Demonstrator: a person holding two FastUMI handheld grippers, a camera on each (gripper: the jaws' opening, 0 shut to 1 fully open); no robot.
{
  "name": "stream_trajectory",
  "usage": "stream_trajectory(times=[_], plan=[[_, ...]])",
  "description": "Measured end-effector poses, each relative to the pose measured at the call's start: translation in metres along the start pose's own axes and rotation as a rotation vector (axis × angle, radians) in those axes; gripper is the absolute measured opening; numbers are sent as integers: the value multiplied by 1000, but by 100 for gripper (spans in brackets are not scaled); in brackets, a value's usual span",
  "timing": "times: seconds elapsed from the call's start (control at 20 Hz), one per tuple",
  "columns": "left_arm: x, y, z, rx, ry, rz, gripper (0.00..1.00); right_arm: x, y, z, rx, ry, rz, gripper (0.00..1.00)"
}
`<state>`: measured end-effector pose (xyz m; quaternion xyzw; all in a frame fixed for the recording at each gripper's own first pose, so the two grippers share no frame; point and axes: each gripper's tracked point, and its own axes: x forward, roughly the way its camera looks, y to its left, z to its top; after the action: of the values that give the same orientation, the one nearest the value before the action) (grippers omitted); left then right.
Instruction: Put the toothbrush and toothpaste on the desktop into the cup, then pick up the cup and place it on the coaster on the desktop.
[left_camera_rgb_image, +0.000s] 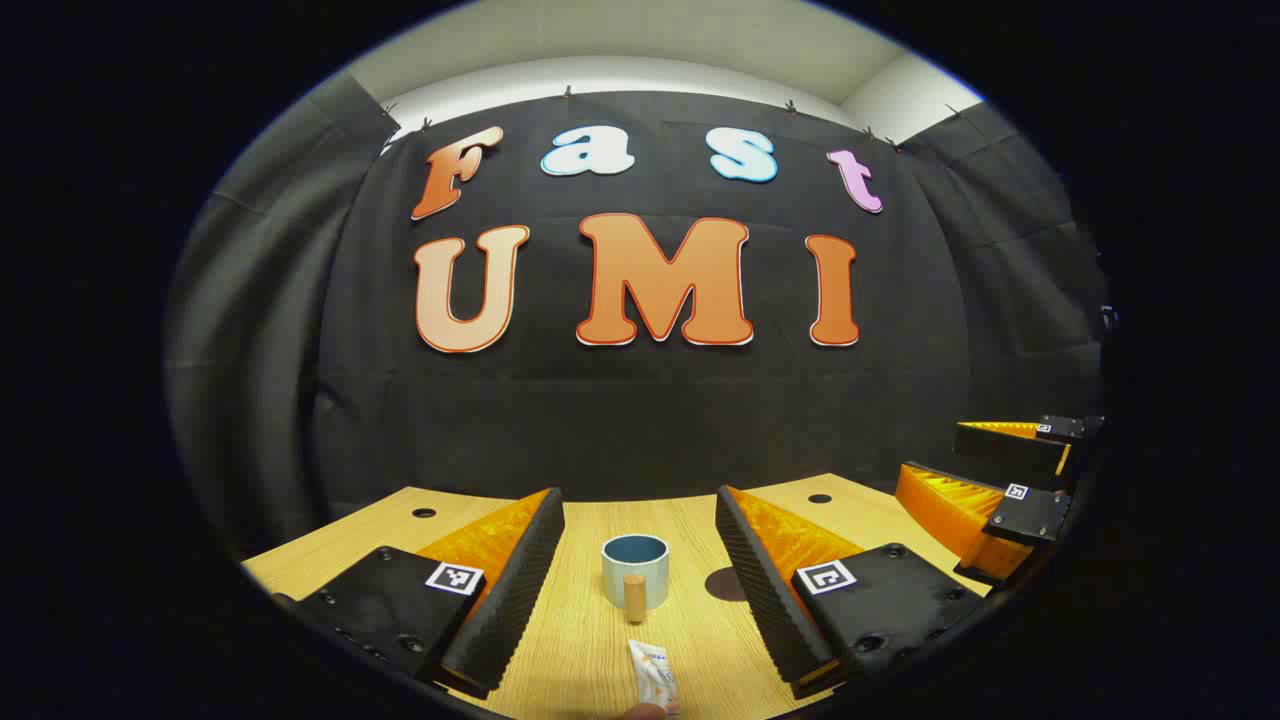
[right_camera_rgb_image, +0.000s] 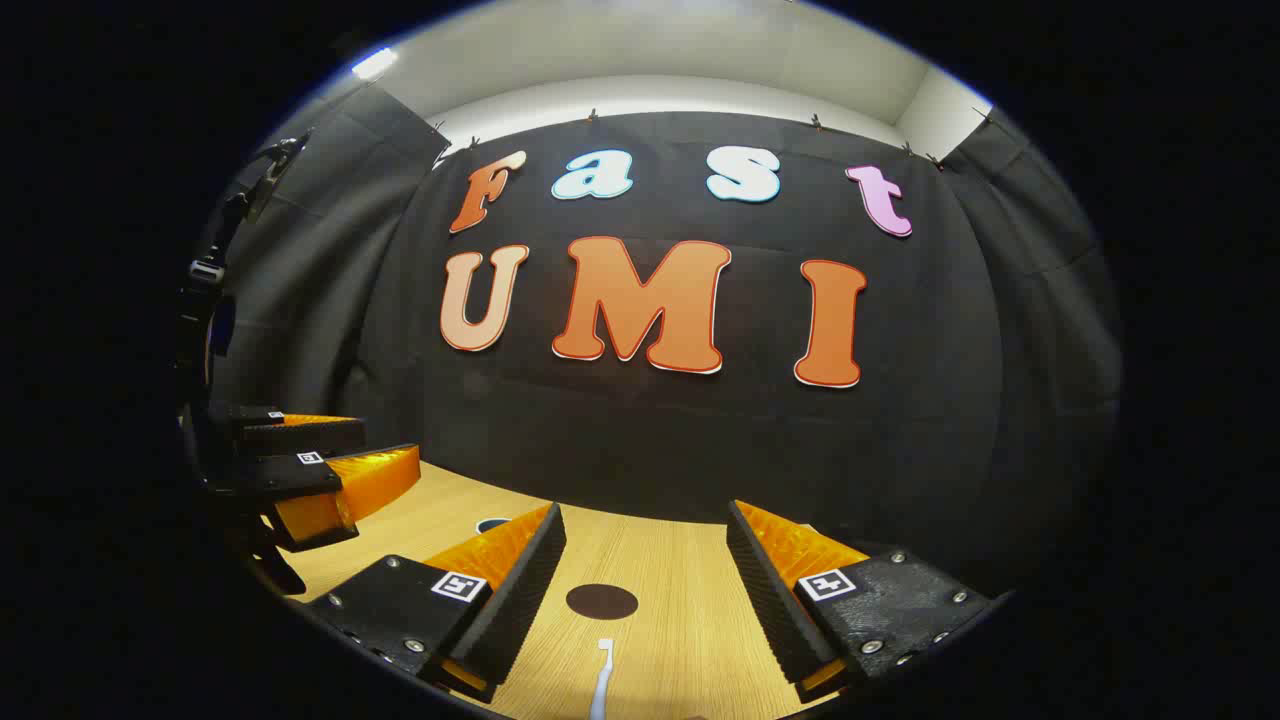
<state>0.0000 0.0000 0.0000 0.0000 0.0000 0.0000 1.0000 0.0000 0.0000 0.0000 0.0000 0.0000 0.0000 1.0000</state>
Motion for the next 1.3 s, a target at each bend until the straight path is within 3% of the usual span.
stream_trajectory(times=[0.65,1.3], plan=[[-11,3,1,-16,-4,4,98,-8,8,-3,3,20,33,98],[-4,-5,-59,12,195,-28,98,-7,11,-54,5,192,49,98]])
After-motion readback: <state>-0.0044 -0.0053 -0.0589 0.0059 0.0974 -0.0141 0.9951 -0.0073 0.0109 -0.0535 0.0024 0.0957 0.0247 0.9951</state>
